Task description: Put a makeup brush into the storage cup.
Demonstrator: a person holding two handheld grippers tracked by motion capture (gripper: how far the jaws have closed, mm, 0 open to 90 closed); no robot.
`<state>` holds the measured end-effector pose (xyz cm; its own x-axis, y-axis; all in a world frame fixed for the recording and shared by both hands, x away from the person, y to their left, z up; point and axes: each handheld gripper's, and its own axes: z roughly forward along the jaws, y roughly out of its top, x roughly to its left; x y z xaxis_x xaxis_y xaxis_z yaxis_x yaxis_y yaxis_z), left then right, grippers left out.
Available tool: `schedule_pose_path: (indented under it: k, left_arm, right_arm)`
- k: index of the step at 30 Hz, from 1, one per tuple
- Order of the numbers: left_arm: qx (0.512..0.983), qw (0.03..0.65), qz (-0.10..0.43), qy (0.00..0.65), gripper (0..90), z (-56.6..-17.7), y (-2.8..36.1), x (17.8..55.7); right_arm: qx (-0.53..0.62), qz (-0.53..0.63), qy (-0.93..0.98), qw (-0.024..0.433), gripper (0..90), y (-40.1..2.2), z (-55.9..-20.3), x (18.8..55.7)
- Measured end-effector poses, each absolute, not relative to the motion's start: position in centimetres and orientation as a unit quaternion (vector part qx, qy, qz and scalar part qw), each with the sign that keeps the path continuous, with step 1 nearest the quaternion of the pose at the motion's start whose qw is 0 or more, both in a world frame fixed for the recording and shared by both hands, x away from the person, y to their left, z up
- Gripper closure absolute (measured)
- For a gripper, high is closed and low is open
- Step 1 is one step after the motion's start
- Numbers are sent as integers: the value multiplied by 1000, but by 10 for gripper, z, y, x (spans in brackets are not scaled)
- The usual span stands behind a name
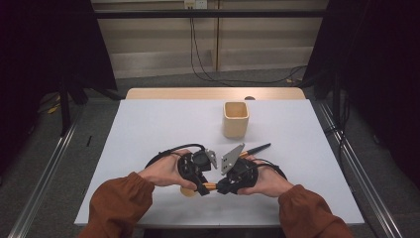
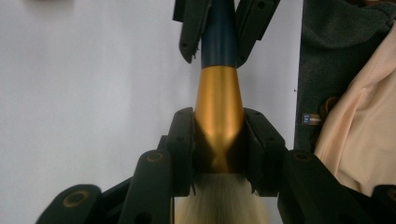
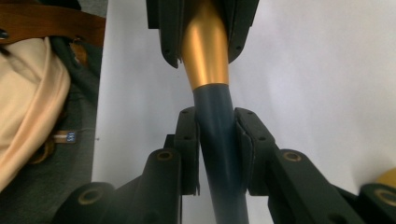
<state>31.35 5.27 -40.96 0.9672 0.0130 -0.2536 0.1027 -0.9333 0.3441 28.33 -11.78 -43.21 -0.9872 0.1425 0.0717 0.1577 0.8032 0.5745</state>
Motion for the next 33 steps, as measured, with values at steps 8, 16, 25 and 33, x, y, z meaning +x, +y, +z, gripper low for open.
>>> schedule_pose_path:
  k: [8,16,25,33]
  left_arm:
    - [975,186,-118,37,641,-412,54,317]
    - [966,221,-114,63,428,-413,59,320]
    - [959,250,-88,103,229,-416,72,324]
    - [950,276,-62,134,91,-412,85,325]
  right_arm:
    - [-88,-304,-948,23,756,-117,-434,285]
    - [-95,-295,-950,31,757,-120,-434,285]
    - [-116,-299,-947,16,757,-126,-433,289]
    - [-140,-304,-942,14,757,-136,-429,291]
